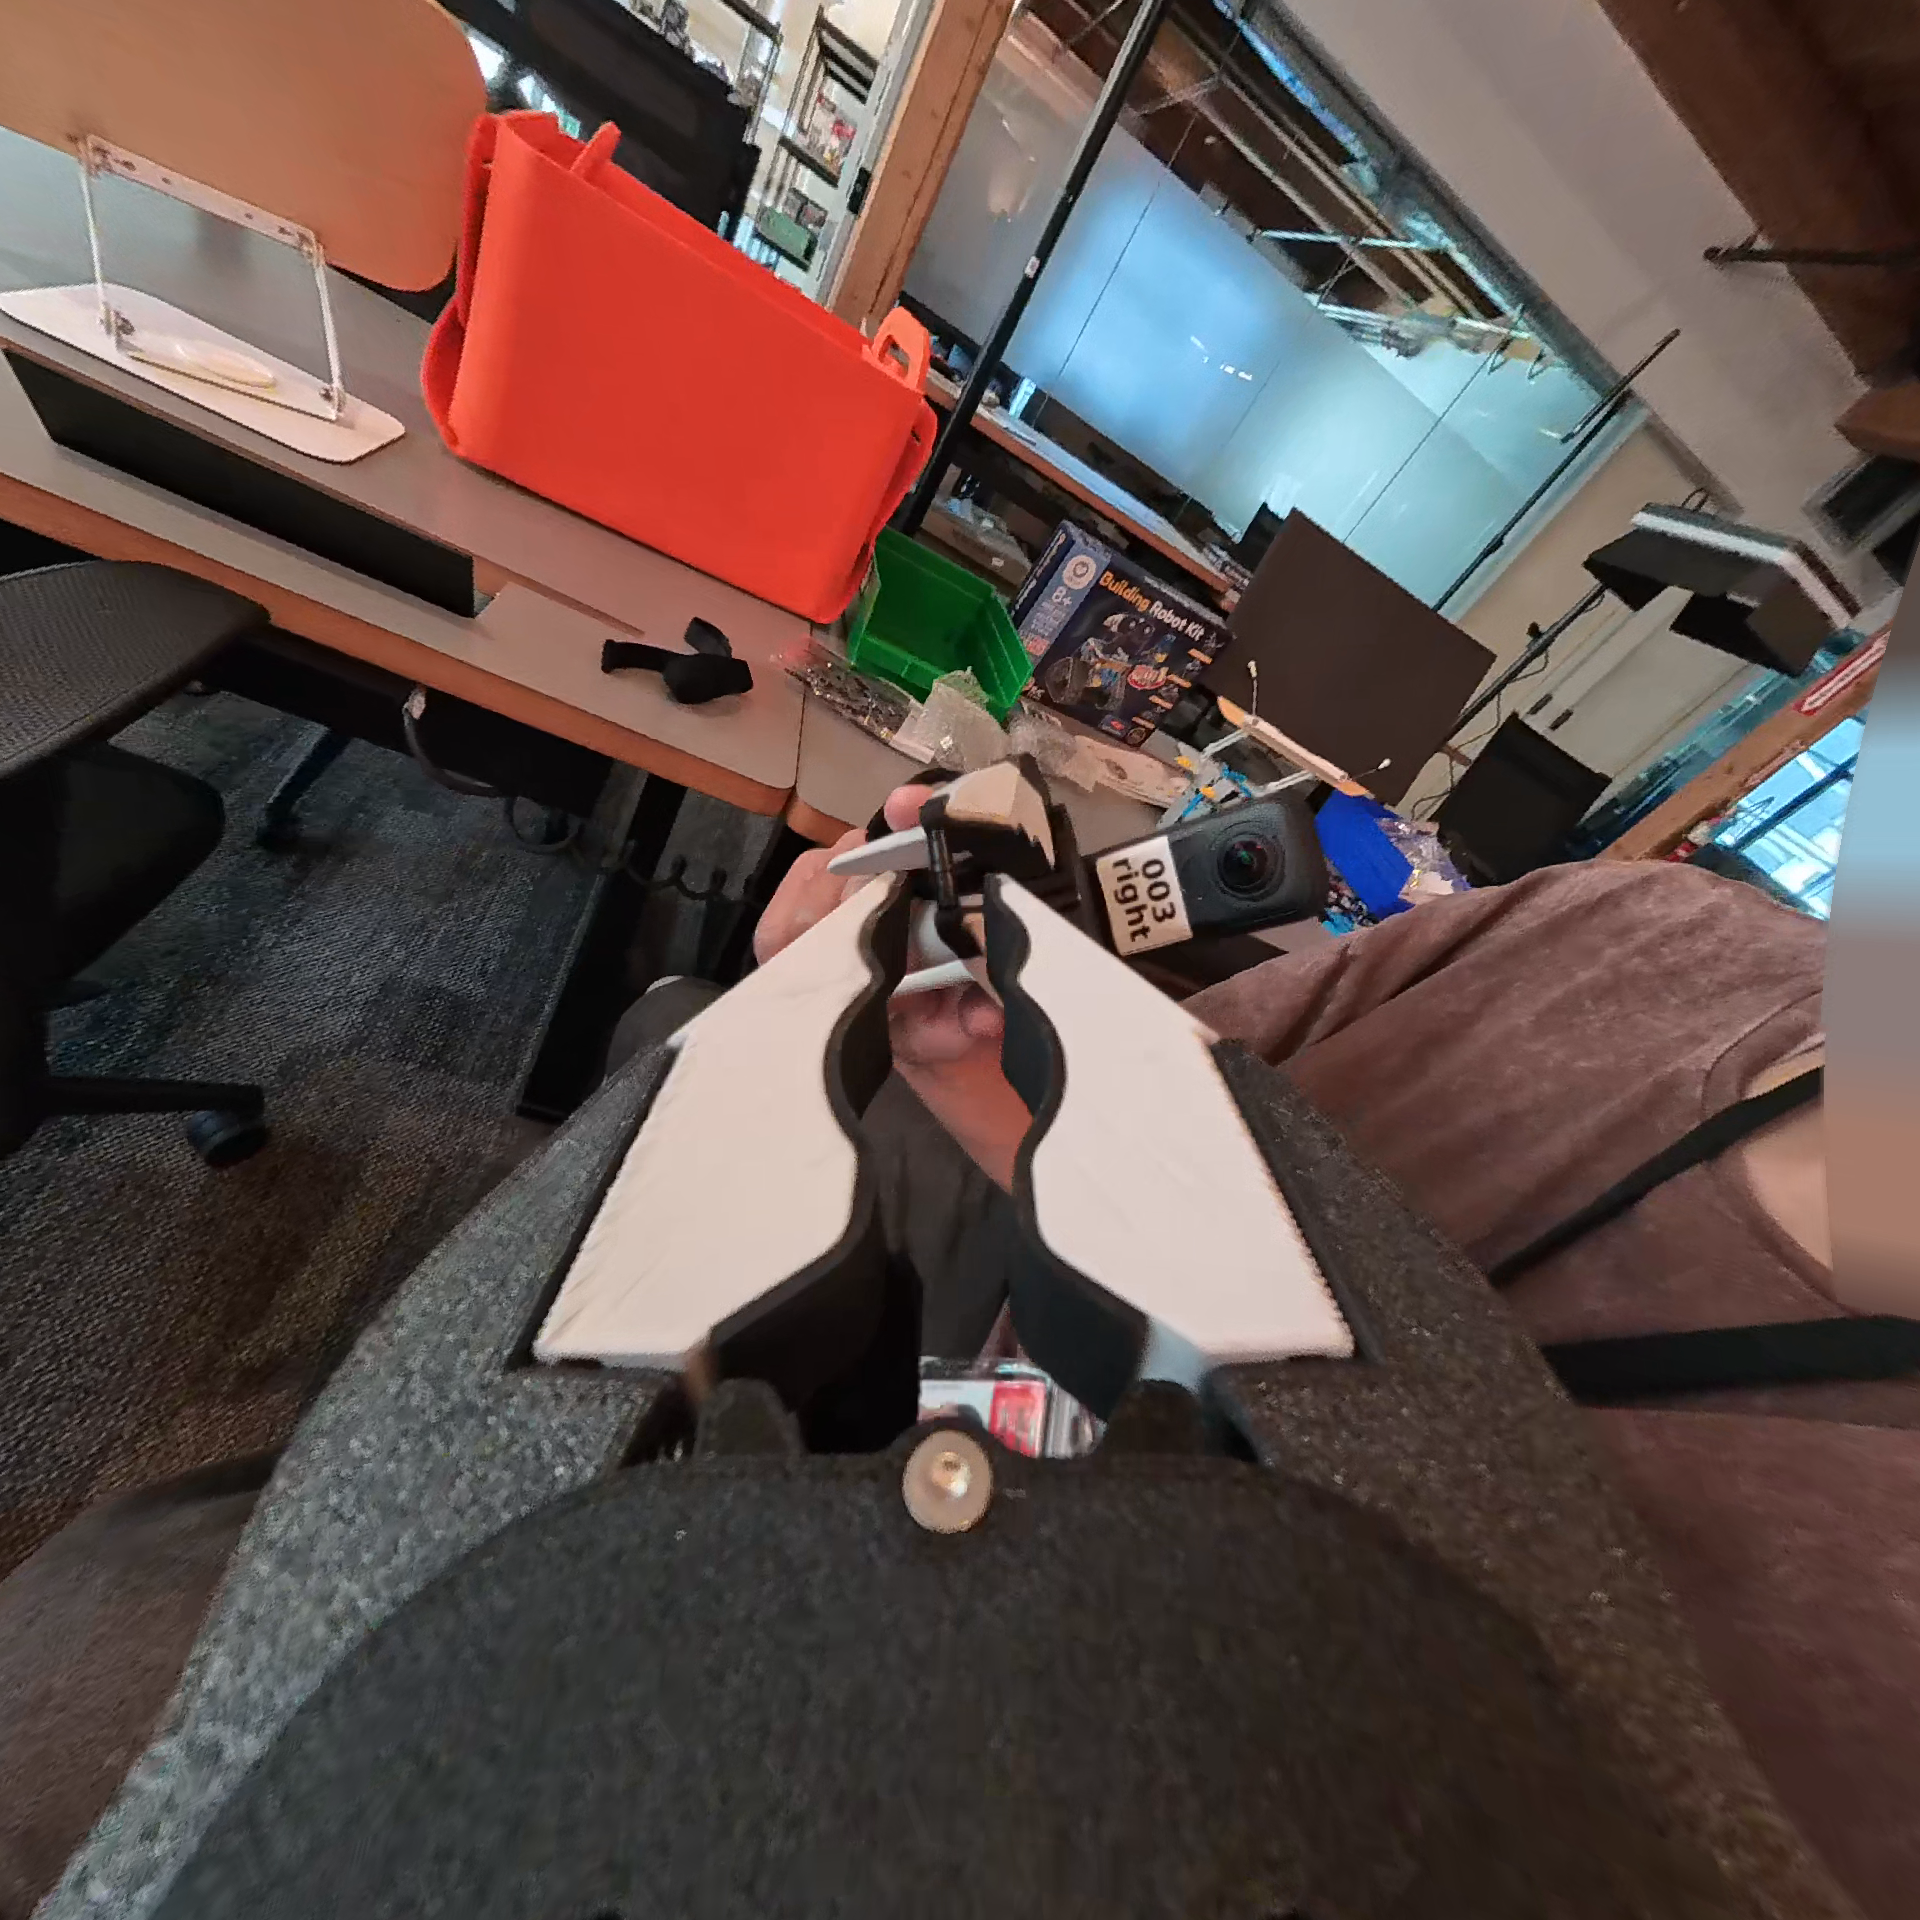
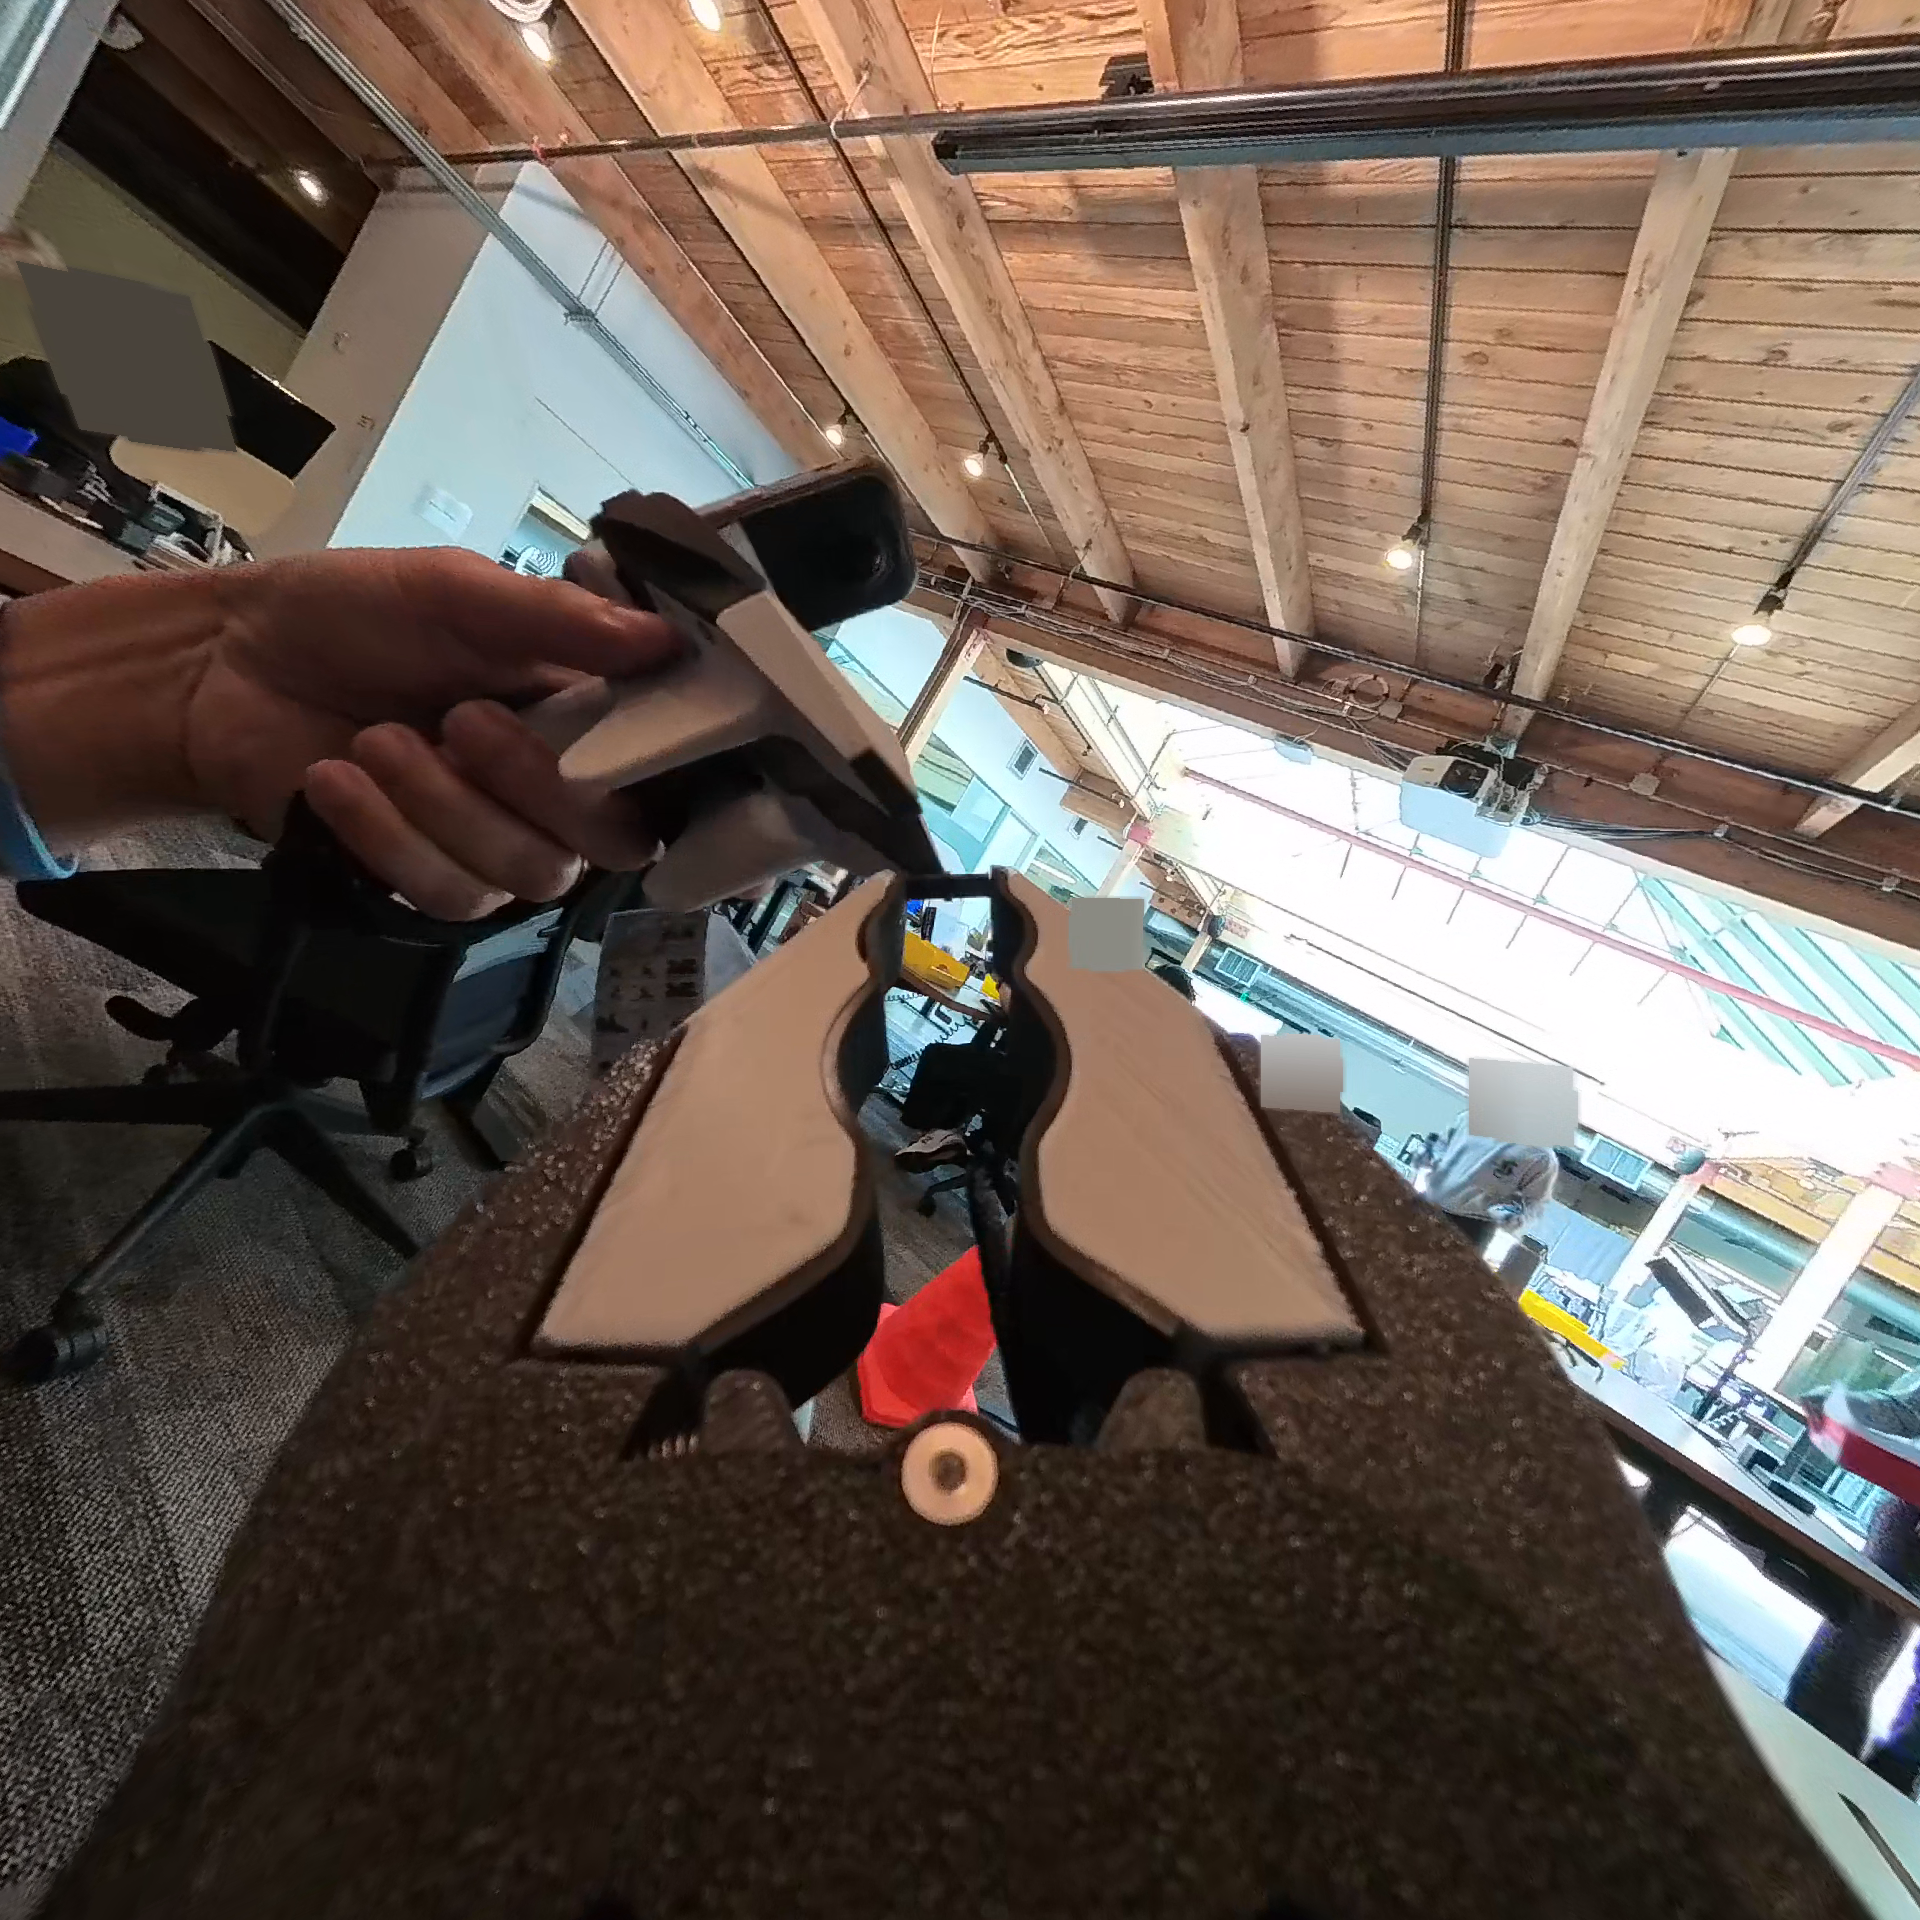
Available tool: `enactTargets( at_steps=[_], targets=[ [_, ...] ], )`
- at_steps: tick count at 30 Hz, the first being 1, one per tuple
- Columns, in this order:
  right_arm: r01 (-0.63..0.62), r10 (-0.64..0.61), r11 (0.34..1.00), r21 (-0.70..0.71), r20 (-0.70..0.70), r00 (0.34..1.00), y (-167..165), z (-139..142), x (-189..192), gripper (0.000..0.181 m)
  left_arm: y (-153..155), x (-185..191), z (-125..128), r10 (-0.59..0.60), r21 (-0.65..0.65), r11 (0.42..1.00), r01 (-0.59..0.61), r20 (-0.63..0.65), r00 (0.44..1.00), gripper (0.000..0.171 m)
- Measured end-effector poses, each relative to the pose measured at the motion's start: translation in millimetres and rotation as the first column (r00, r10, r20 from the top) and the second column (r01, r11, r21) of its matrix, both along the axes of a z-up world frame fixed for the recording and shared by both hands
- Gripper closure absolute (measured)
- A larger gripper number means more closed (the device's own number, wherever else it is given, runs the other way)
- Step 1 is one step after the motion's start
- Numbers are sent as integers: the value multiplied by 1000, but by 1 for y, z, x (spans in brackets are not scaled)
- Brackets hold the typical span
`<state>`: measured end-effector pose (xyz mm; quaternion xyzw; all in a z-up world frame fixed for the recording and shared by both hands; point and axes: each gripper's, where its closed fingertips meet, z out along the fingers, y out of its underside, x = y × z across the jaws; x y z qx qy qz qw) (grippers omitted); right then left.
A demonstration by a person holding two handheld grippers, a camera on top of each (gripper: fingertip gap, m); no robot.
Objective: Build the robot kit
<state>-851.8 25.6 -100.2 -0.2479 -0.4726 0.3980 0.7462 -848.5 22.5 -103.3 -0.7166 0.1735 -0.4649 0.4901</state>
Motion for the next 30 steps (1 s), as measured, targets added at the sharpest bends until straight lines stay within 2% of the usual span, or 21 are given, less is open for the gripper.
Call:
enactTargets(
  at_steps=[8, 20, 30],
  targets=[
    [9, -9, 1000, 19, -3, 1000, -3, 2, 1, 166, -2, 7, -6, -19, -28, 999, 19, -22, 1000, 158],
    [-3, 3, 999, 39, 6, 1000, -8, 1, 4, 166, -7, 12, 0, -65, -30, 997, 66, 32, 997, 161],
    [-14, 13, 999, 52, 23, 1000, -10, -3, 4, 166, -9, 16, -9, -84, -53, 995, 83, -9, 996, 163]
  ],
)
